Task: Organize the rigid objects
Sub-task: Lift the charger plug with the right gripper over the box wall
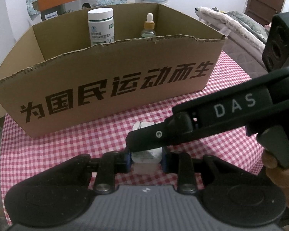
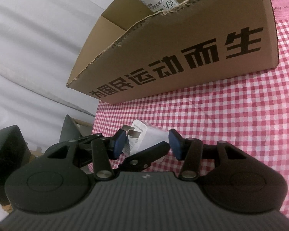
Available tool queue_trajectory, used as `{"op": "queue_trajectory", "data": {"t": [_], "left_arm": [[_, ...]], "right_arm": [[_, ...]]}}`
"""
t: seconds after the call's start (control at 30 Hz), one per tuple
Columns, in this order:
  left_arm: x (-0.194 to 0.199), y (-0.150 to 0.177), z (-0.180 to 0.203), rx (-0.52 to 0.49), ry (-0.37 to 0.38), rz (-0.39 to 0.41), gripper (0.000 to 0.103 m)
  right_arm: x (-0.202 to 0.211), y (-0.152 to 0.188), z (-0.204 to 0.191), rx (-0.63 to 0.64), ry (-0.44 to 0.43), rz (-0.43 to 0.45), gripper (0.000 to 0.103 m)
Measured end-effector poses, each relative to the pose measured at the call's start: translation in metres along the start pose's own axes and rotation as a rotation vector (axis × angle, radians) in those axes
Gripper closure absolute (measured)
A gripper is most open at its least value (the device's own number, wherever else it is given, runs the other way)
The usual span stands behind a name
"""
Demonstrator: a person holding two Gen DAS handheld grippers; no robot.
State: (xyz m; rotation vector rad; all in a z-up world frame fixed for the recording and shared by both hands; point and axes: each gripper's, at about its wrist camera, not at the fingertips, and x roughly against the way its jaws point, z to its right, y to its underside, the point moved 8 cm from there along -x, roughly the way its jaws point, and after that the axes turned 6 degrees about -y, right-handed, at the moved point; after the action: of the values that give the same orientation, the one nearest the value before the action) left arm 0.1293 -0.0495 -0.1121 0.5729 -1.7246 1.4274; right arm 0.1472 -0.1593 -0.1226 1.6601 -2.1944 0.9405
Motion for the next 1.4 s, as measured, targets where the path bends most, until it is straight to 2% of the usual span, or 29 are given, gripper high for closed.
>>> {"op": "queue_trajectory", "data": {"t": [0.27, 0.43, 0.67, 0.83, 0.97, 1.1, 1.4], "left_arm": [[0.011, 0.001, -0.002, 0.019, 0.004, 0.019, 0.075], [0.038, -0.008, -0.006, 0.033, 0.006, 0.077, 0.075], [0.086, -0.048, -0.013, 0.065, 0.027, 0.219, 0.075], [0.092, -0.09, -0.01, 0.051, 0.051, 0.277, 0.075], [0.077, -0.124, -0.001, 0.053, 0.085, 0.271, 0.075], [0.043, -0.15, 0.007, 0.07, 0.121, 0.217, 0.075], [-0.008, -0.159, 0.027, 0.089, 0.169, 0.131, 0.075]], "right_arm": [[-0.002, 0.001, -0.009, 0.025, 0.004, 0.002, 0.054], [0.01, -0.002, -0.03, 0.07, -0.014, 0.027, 0.055], [0.043, -0.029, -0.082, 0.212, -0.046, 0.113, 0.055], [0.068, -0.063, -0.104, 0.306, -0.011, 0.165, 0.055], [0.082, -0.095, -0.098, 0.313, 0.026, 0.185, 0.055], [0.086, -0.123, -0.078, 0.306, 0.092, 0.185, 0.055], [0.07, -0.151, -0.033, 0.33, 0.228, 0.145, 0.054]]}}
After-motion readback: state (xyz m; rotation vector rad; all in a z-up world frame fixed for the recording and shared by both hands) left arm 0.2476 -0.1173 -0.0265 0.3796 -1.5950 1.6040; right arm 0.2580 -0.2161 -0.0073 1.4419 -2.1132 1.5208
